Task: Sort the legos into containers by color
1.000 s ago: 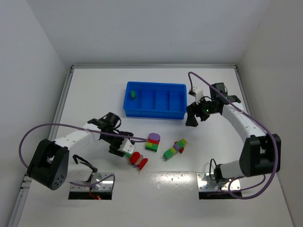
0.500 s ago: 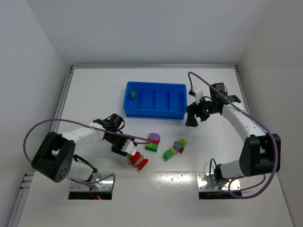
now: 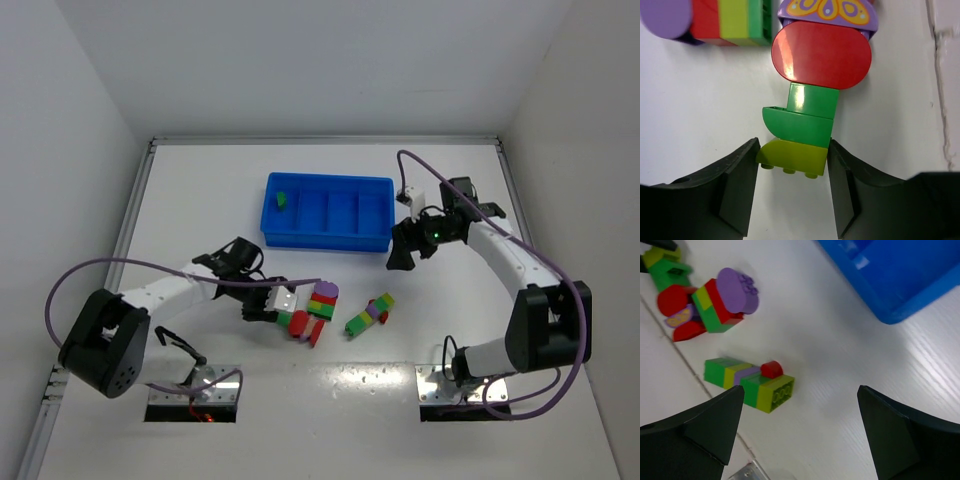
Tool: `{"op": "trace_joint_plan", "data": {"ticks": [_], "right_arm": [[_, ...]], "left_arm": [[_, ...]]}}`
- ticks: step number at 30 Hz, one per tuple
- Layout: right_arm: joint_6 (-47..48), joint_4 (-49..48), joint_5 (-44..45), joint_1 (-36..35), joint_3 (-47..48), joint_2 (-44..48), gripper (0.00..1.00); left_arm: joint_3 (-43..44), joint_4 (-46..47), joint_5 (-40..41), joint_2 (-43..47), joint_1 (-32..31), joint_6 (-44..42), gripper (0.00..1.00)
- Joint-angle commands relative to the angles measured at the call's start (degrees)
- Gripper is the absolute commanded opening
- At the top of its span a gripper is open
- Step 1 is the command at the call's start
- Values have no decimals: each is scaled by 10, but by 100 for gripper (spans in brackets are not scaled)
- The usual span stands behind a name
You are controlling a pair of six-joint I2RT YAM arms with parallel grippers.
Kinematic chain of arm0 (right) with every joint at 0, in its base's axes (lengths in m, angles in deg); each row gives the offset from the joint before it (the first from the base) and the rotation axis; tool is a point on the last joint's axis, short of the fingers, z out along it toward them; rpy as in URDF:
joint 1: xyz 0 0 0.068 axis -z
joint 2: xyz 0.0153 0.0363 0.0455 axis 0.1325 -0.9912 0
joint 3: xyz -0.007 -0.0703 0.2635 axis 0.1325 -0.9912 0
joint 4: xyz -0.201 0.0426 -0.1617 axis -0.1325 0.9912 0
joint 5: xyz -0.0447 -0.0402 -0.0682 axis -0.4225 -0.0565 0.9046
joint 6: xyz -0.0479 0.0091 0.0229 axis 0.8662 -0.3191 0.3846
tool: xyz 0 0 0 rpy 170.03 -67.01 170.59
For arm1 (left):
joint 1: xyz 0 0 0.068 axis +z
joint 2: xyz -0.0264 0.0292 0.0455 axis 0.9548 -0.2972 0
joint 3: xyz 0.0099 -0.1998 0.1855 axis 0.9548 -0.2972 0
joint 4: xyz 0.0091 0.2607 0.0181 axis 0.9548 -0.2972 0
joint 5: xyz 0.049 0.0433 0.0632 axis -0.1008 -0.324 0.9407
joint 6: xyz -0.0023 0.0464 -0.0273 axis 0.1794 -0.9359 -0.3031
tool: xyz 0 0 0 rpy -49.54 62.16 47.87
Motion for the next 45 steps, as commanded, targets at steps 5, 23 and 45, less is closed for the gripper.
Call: {"op": "trace_joint_plan", "data": {"ticks": [5, 23, 45], "right_arm": [[-14, 16, -161, -25, 15, -50, 95], [36, 93, -278, -94, 64, -146, 95], [63, 115, -344, -105, 54, -182, 95]], "left_arm": [[-9, 94, -81, 87, -6, 210, 15], [1, 145, -123, 150, 34, 312, 12], [55, 225, -169, 155, 56, 470, 0]]}}
